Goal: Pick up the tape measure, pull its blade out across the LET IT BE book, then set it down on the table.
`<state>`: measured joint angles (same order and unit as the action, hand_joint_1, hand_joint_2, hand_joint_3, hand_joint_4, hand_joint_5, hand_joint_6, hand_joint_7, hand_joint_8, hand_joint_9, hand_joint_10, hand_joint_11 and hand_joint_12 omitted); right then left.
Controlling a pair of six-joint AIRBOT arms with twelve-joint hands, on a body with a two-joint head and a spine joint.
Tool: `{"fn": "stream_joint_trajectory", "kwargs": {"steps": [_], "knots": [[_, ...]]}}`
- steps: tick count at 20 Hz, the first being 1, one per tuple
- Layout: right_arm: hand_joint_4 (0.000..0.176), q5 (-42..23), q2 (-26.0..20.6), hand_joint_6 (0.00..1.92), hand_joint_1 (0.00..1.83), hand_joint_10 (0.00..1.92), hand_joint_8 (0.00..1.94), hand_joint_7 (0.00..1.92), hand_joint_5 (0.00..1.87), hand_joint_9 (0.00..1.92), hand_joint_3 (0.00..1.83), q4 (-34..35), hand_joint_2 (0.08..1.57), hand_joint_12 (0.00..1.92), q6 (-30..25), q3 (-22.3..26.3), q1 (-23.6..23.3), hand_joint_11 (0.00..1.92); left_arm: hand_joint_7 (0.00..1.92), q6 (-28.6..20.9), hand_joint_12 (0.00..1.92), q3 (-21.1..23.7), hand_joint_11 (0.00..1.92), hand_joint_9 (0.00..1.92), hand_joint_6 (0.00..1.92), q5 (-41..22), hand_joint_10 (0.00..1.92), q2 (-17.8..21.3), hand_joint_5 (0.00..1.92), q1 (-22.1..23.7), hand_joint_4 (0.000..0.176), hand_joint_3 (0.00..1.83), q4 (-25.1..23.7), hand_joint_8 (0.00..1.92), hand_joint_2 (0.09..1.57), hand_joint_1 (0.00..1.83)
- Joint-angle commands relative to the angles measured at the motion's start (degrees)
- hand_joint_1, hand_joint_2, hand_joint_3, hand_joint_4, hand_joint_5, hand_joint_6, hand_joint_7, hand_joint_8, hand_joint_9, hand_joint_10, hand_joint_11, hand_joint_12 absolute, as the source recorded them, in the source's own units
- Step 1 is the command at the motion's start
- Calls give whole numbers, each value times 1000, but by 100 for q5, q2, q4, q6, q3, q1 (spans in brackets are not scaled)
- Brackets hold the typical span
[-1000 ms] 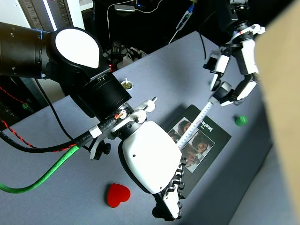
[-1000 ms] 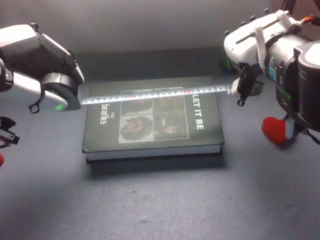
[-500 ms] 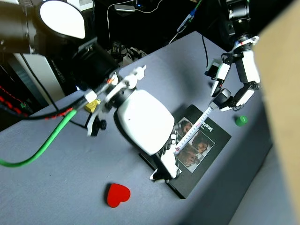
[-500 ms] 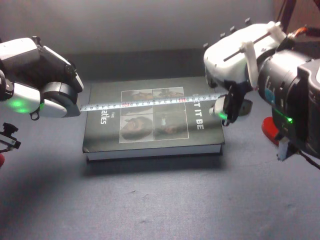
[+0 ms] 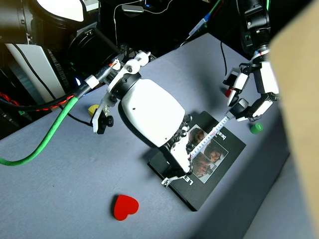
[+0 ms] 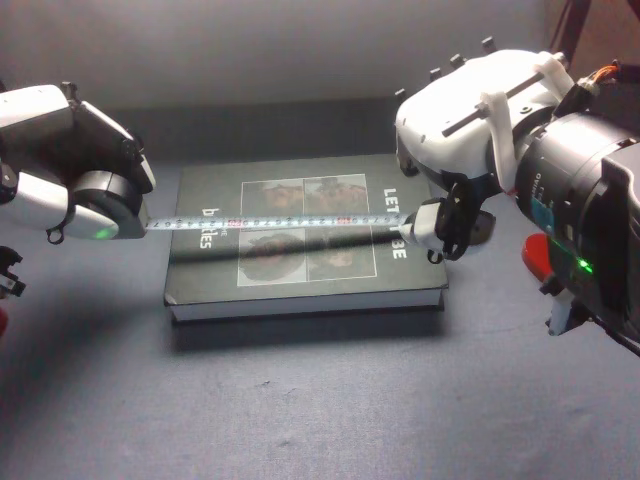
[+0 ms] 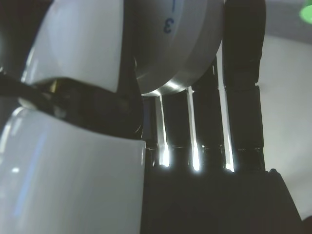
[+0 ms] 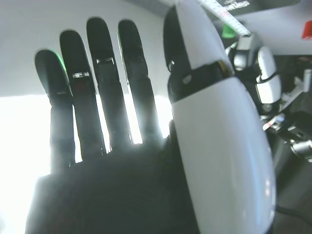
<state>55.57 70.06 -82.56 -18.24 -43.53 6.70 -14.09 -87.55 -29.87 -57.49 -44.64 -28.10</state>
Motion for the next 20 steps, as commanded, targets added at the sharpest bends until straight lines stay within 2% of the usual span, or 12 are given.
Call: {"fn": "stream_joint_trajectory", "kwargs": {"steps": [1,2,4,5,6,7,8,9,10,11,17,20], "knots": [[0,50,-20,1,528,330,1,572,533,438,0,-508,1229,1189,-34,27,-22,147,1122,-77,984,-72,1055,983,626,-495,1225,-23,999,14,0,0,258,763,1079,1390],[0,46,-15,0,388,156,0,485,463,417,0,-509,1243,1099,-35,27,-12,73,1120,-77,986,-115,1055,982,630,-480,1227,-47,995,-9,0,0,280,767,1080,1390],[0,46,-5,0,225,15,0,312,356,326,1,-525,1258,975,-36,26,9,3,1120,-77,987,-155,1056,982,634,-460,1227,-75,991,-71,0,0,337,766,1081,1390],[0,46,-3,0,197,0,2,204,278,200,0,-530,1243,836,-38,26,15,0,1117,-77,985,-155,1056,979,702,-440,1229,-74,951,-100,0,0,369,769,1086,1388],[0,46,-1,0,197,0,2,204,278,200,0,-532,1243,836,-41,26,15,0,1117,-77,985,-158,1056,979,702,-440,1229,-74,951,-133,0,0,405,769,1086,1388],[0,41,0,0,173,0,1,191,252,169,0,-534,1233,775,-42,26,15,0,1117,-77,983,-158,1055,979,706,-440,1226,-74,949,-161,0,0,437,768,1087,1388],[8,40,2,1,136,1,1,159,197,129,0,-535,1200,643,-42,26,16,0,1115,-77,983,-154,1058,981,708,-440,1225,-76,949,-200,0,0,461,770,1086,1388],[8,38,6,1,136,1,1,159,197,129,0,-542,1200,643,-43,26,21,0,1115,-78,983,-144,1058,981,708,-443,1225,-83,949,-257,0,0,508,770,1086,1388],[27,36,7,0,15,0,0,120,172,98,0,-544,1185,571,-43,26,25,0,1114,-95,985,-138,1062,981,706,-465,1225,-90,950,-295,0,0,521,773,1086,1388],[33,36,8,0,2,0,0,110,158,94,0,-552,1171,555,-43,26,30,0,1112,-102,986,-128,1062,981,699,-482,1226,-94,958,-336,0,0,521,777,1085,1388],[37,29,11,4,3,4,6,128,141,112,0,-567,1157,507,-44,26,41,0,1113,-102,998,-102,1051,974,711,-527,1232,-104,947,-412,0,0,519,776,1088,1388],[37,27,19,4,43,2,5,159,158,117,0,-587,1145,572,-44,27,53,0,1108,-101,1004,-129,1066,979,726,-550,1225,-104,947,-398,0,0,510,784,1088,1388]]}}
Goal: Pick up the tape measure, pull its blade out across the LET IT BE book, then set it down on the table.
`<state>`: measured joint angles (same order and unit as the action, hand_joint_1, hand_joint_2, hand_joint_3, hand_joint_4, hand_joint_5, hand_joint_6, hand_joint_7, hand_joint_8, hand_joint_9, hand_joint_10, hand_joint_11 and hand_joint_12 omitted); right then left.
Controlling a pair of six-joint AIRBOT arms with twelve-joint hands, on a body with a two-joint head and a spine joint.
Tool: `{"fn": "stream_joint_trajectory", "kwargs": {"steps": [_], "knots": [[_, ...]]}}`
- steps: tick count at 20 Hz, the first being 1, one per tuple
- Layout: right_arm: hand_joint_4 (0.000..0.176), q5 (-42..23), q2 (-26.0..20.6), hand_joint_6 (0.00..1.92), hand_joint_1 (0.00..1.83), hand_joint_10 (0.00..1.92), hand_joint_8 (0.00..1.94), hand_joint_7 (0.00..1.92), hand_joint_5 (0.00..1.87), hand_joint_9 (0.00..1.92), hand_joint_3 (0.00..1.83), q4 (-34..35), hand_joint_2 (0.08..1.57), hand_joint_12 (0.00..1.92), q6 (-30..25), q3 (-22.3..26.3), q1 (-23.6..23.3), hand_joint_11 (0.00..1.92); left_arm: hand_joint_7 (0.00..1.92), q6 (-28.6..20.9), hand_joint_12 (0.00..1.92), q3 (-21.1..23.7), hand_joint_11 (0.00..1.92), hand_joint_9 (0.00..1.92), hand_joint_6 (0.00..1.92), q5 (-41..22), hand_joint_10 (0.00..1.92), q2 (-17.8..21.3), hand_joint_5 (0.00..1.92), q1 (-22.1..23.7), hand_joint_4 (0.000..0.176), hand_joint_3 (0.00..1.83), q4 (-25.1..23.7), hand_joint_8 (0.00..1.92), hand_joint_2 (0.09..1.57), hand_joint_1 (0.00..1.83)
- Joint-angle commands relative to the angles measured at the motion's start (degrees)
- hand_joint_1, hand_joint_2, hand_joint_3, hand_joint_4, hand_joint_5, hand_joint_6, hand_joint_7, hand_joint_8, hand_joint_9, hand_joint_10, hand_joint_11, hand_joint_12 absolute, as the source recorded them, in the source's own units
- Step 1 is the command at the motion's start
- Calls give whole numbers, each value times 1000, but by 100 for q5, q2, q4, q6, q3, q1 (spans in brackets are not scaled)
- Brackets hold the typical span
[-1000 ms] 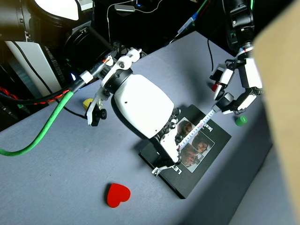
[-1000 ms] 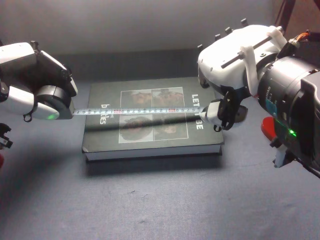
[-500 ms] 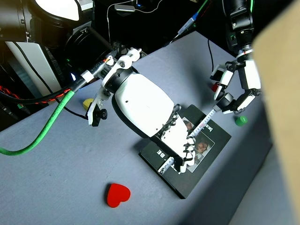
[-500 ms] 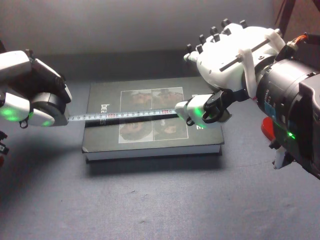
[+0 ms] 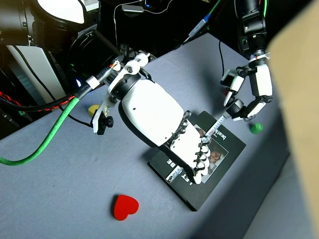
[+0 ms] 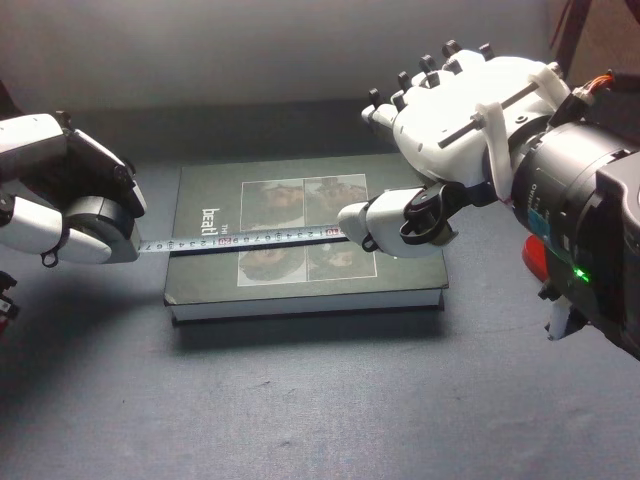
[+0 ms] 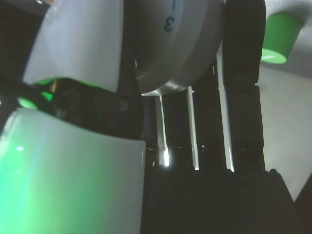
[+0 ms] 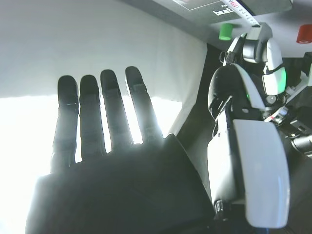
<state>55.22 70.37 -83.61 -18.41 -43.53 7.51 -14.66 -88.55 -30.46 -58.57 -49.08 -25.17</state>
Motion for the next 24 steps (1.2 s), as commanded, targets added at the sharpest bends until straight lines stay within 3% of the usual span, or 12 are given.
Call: {"fn": "stream_joint_trajectory", "kwargs": {"steps": [1,5,10,11,14,16,18,24], "knots": [[37,62,-11,3,46,2,4,160,159,118,0,-486,1144,560,-26,27,-27,0,1107,-44,1004,-30,1066,980,723,-491,1226,3,950,46,0,0,213,785,1087,1388],[37,62,-10,0,42,5,1,149,146,128,0,-491,1145,555,-27,27,-25,0,1119,-44,997,-34,1075,1014,661,-515,1186,4,998,46,0,0,192,750,1073,1391],[39,66,-12,0,37,0,1,135,135,108,0,-491,1148,571,-25,39,-27,0,1103,-44,999,-18,1085,1004,722,-533,1203,6,950,63,0,0,150,775,1084,1389],[39,68,-12,0,36,0,1,137,135,108,0,-491,1148,550,-24,44,-25,0,1193,-44,992,-19,1096,1090,582,-543,1117,8,1033,63,0,0,147,640,1051,1400],[39,67,-12,1,43,2,3,148,139,111,0,-494,1146,573,-22,51,-23,0,1108,-44,963,15,1093,1009,724,-613,1190,66,947,193,0,0,9,770,1083,1389],[36,67,-12,2,43,2,3,150,143,111,0,-497,1146,579,-22,51,-20,0,1237,-44,947,250,1105,1126,527,-555,1064,284,1066,348,0,1,-66,562,1034,1404],[33,59,-12,1,43,1,2,141,136,111,0,-501,1147,567,-23,54,-11,0,1123,-46,976,609,1079,1003,746,-350,1194,566,943,556,0,0,-160,745,1082,1389],[27,52,-17,3,73,4,5,159,148,125,0,-511,1149,583,-23,65,2,0,1098,8,991,1807,1065,999,678,176,1202,1455,987,819,0,0,-273,795,1080,1390]]}}
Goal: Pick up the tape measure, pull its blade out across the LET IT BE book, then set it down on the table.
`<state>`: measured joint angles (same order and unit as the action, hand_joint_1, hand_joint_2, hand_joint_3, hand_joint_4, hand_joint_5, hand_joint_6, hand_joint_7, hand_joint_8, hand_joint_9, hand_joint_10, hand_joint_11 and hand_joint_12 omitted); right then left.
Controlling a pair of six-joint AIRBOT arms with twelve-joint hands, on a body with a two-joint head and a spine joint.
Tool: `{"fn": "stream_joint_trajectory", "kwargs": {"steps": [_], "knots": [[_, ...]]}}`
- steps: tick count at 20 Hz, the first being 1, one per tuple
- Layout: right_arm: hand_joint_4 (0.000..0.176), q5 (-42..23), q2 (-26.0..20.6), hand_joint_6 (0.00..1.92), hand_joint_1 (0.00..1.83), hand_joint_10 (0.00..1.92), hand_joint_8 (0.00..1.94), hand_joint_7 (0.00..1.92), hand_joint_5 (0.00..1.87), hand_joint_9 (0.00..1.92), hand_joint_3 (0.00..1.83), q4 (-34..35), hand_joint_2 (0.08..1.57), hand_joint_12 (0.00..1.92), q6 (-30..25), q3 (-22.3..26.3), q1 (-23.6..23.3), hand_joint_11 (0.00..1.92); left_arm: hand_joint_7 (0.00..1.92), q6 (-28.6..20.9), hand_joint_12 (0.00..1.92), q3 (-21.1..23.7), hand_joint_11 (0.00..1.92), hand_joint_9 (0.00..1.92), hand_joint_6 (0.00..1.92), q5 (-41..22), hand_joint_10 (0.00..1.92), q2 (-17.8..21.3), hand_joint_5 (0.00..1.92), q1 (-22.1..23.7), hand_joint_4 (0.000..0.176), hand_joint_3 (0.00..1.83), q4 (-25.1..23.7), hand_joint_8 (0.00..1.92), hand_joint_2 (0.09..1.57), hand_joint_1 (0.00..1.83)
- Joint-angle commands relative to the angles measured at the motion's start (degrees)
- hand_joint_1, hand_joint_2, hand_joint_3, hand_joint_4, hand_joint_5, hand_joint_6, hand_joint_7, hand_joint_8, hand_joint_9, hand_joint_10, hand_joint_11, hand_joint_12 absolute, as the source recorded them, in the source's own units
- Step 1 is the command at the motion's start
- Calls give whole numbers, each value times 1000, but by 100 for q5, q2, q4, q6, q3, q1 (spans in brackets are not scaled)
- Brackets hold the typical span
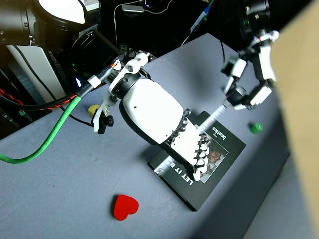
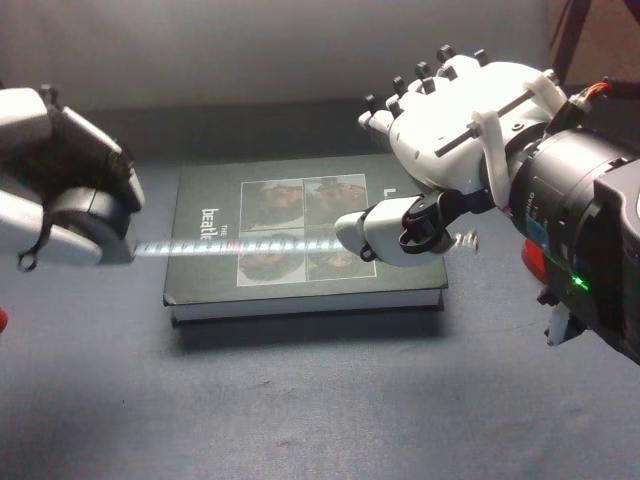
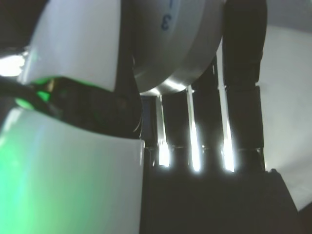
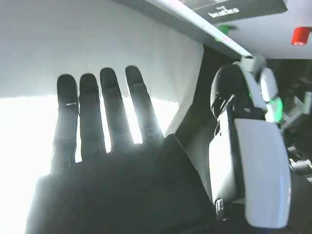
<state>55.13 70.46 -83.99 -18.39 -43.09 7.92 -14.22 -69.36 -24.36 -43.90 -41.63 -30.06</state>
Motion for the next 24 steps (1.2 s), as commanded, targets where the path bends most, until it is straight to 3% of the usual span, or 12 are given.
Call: {"fn": "stream_joint_trajectory", "kwargs": {"steps": [1,5,8,10,14,15,18,24], "knots": [[27,61,-28,3,73,4,5,159,148,125,0,-475,1149,583,-25,27,-38,0,1098,-35,991,58,1065,999,678,-367,1202,116,987,36,0,0,218,795,1080,1390],[25,75,-41,2,83,2,4,172,162,145,1,-482,1158,610,-23,48,-35,0,1123,-24,1024,635,1055,997,617,-431,1209,548,1030,-612,0,0,493,752,1072,1391],[24,73,-40,0,85,0,2,137,137,110,4,-489,1169,541,-22,61,-27,0,1131,538,1028,735,1059,988,661,-916,1220,494,989,-1228,0,1,1303,742,1077,1390],[23,66,-39,0,81,1,1,137,137,107,2,-516,1171,599,-23,78,-21,0,1123,760,1031,733,1062,984,642,-1177,1228,356,1000,-1556,0,0,1684,759,1078,1390],[21,62,-34,2,81,7,5,168,145,139,1,-527,1172,644,-27,110,-11,0,1133,1055,1031,637,1061,985,651,-1468,1231,52,982,-1825,0,0,2191,740,1080,1390],[22,62,-34,2,84,4,2,163,149,130,0,-537,1171,563,-27,116,-10,0,1135,1082,1031,606,1063,986,663,-1544,1232,-31,974,-1887,0,0,2256,732,1081,1390],[21,62,-34,5,82,8,8,199,161,153,0,-543,1172,676,-28,119,-9,0,1129,1142,1027,519,1063,993,670,-1726,1218,-225,974,-2037,0,0,2436,741,1080,1390],[21,55,-34,3,95,8,5,216,170,181,0,-606,1167,700,-41,118,-4,0,1112,1221,1001,424,1028,963,757,-1846,1234,-432,934,-2217,0,0,2590,783,1090,1387]]}}
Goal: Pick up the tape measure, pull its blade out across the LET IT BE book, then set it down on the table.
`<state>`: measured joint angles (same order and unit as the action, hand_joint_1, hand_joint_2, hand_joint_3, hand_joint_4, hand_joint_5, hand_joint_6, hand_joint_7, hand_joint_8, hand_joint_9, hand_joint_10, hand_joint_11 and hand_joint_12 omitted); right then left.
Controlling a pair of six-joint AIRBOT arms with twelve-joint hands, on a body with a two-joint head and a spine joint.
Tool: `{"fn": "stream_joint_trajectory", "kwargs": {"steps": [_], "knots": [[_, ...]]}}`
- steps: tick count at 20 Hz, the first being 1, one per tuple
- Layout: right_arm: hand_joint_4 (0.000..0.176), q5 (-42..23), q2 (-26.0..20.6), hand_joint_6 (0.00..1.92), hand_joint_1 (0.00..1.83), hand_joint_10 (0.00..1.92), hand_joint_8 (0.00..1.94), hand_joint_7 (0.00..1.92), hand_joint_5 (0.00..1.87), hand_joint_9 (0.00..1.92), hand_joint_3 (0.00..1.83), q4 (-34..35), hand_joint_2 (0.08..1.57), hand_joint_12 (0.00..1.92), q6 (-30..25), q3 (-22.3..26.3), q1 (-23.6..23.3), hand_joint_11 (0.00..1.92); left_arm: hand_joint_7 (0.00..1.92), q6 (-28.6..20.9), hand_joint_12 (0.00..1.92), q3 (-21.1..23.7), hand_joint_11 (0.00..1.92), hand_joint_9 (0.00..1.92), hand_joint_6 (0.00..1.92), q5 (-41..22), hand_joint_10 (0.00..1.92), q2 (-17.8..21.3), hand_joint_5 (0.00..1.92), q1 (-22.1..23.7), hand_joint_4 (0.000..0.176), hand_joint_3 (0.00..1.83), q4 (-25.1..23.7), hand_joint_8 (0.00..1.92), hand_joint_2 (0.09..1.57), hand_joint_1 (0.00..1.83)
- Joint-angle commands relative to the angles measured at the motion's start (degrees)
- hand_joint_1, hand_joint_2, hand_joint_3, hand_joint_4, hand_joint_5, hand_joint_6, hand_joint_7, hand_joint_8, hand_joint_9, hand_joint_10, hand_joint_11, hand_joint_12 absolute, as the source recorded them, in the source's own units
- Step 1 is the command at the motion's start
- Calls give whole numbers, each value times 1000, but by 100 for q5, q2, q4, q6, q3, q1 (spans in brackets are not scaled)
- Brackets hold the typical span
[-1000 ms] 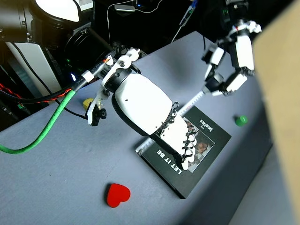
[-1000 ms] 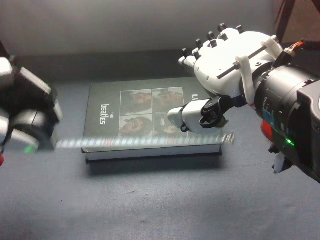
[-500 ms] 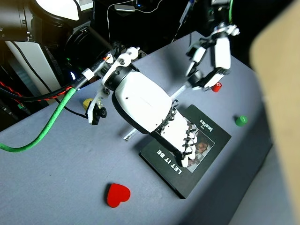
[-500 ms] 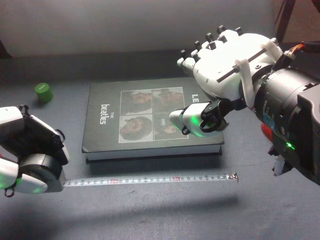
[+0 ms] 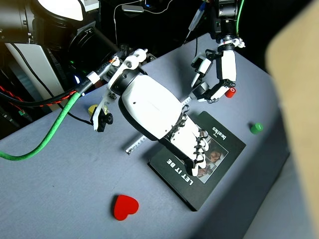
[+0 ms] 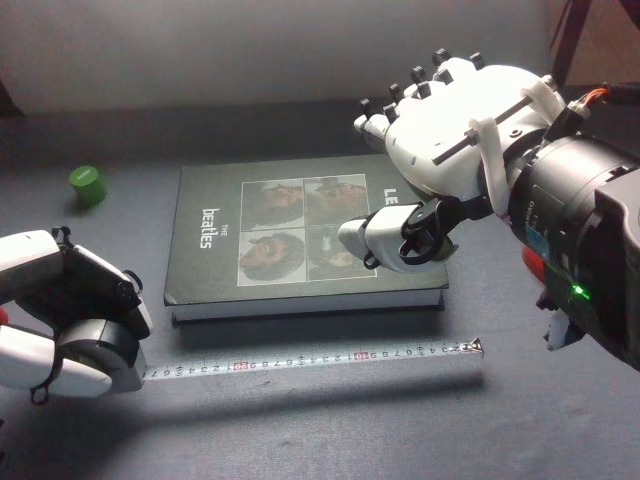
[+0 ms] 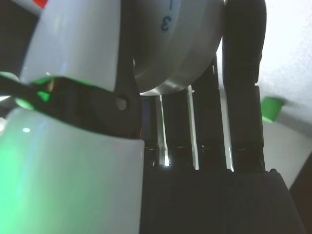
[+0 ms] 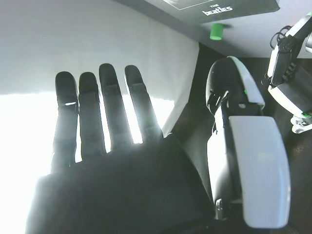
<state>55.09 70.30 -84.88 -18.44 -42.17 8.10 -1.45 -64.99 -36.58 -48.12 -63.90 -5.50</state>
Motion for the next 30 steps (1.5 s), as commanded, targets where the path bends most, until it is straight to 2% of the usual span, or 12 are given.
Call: {"fn": "stream_joint_trajectory", "kwargs": {"steps": [1,4,5,6,7,8,21,24,26,28,29,30], "knots": [[21,59,-18,2,95,8,4,220,171,189,0,-516,1167,687,-36,27,-22,0,1115,-35,1020,-14,1001,947,768,-628,1242,-22,933,1,0,0,151,785,1092,1386],[21,58,-18,1,111,5,2,221,171,194,0,-517,1162,704,-36,27,-23,0,1112,2,1037,-4,923,898,799,-628,1263,-39,965,-20,0,0,186,782,1093,1383],[20,58,-18,0,120,1,0,197,169,186,0,-517,1158,696,-36,27,-23,0,1021,2,1002,-3,773,820,999,-633,740,-39,937,-38,0,5,186,943,1115,1245],[19,59,-20,0,121,0,0,192,167,179,0,-517,1157,693,-36,27,-23,0,917,2,958,-7,702,827,1046,-646,441,-39,925,-56,0,1,188,402,1135,1158],[19,60,-20,0,121,0,0,191,166,177,0,-520,1157,693,-36,27,-23,0,869,2,924,-11,618,799,445,-660,269,-39,853,-69,0,0,189,160,1091,1052],[19,61,-20,0,121,0,1,192,162,175,0,-527,1157,692,-36,26,-23,0,836,2,900,-22,562,785,158,-679,152,-39,873,-81,0,0,189,50,1077,974],[13,65,-21,5,110,5,4,245,192,192,2,-531,1178,741,-36,33,-24,0,609,750,752,-17,270,610,0,-204,0,590,627,314,0,3,303,0,1046,578],[12,154,-20,0,133,0,0,179,158,151,0,-530,1174,693,-37,70,-19,0,618,1554,768,-29,288,604,0,319,5,717,609,1294,0,4,200,6,1053,552],[10,285,-17,9,134,1,5,179,184,138,0,-530,1175,692,-40,146,-2,0,624,2170,774,52,290,606,2,1438,6,724,610,2463,0,4,31,7,1056,553],[0,388,-14,41,194,67,39,524,471,452,0,-530,1165,1025,-46,238,2,100,700,2380,861,124,366,713,4,2448,40,556,649,3506,0,1,-416,17,1063,554],[0,438,3,59,346,452,117,796,696,678,1,-530,1151,1280,-79,253,3,376,816,2380,1001,127,451,812,19,2465,99,435,766,3706,0,1,-659,51,1076,589],[0,505,27,149,476,1042,394,880,846,741,0,-531,1142,1555,-99,257,-4,591,916,2380,1112,119,542,792,4,2420,438,344,888,3772,0,3,-638,138,1091,631]]}}
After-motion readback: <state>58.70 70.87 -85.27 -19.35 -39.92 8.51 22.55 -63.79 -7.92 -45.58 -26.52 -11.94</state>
